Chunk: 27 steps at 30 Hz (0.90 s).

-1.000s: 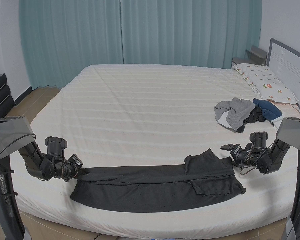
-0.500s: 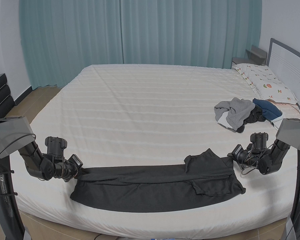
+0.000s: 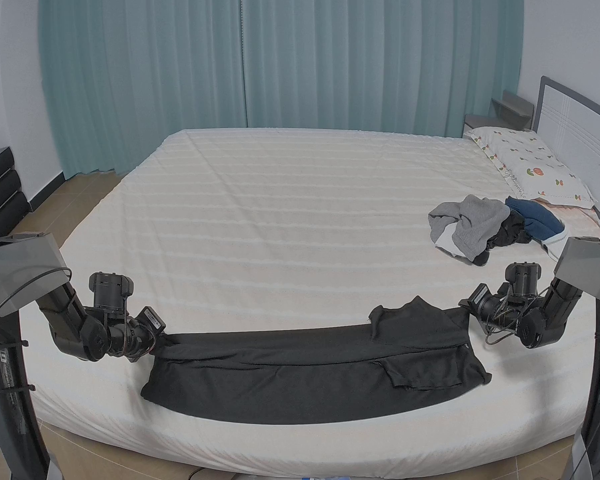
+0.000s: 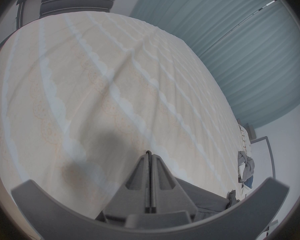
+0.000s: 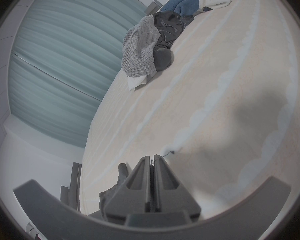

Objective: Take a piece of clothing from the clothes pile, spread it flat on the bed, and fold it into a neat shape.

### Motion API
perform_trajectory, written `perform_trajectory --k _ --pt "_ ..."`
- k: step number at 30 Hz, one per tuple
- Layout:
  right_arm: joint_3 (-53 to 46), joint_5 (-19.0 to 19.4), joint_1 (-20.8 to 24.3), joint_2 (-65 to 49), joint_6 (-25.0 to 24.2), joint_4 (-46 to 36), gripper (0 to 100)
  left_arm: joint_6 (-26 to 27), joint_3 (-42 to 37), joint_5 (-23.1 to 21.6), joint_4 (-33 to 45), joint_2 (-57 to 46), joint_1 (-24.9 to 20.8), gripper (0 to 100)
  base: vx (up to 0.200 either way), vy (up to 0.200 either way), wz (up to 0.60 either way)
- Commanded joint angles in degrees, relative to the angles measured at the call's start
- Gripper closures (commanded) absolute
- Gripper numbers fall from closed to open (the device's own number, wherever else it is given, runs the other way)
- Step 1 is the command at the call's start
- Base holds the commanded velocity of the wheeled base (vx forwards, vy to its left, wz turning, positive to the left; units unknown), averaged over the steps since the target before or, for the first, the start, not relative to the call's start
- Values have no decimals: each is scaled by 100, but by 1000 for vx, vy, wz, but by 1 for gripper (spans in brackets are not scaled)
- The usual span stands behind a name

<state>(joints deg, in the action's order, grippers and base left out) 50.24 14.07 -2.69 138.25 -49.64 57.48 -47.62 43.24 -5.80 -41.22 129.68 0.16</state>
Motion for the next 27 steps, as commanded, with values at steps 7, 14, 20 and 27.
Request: perform_trajectory --k 7,14,20,27 --pt "91 -1 -12 105 7 0 100 -2 -9 0 -36 13 -7 100 0 0 0" --pt "-5 26 -12 53 -2 9 0 -11 -17 -9 -27 -4 -7 0 0 0 0" --pt "-409 35 -91 -352 -28 0 0 -107 -88 -9 -36 -128 11 0 0 0 0" --pt "-1332 79 -73 -1389 -37 0 0 -213 -580 -158 -9 -1068 90 0 0 0 0"
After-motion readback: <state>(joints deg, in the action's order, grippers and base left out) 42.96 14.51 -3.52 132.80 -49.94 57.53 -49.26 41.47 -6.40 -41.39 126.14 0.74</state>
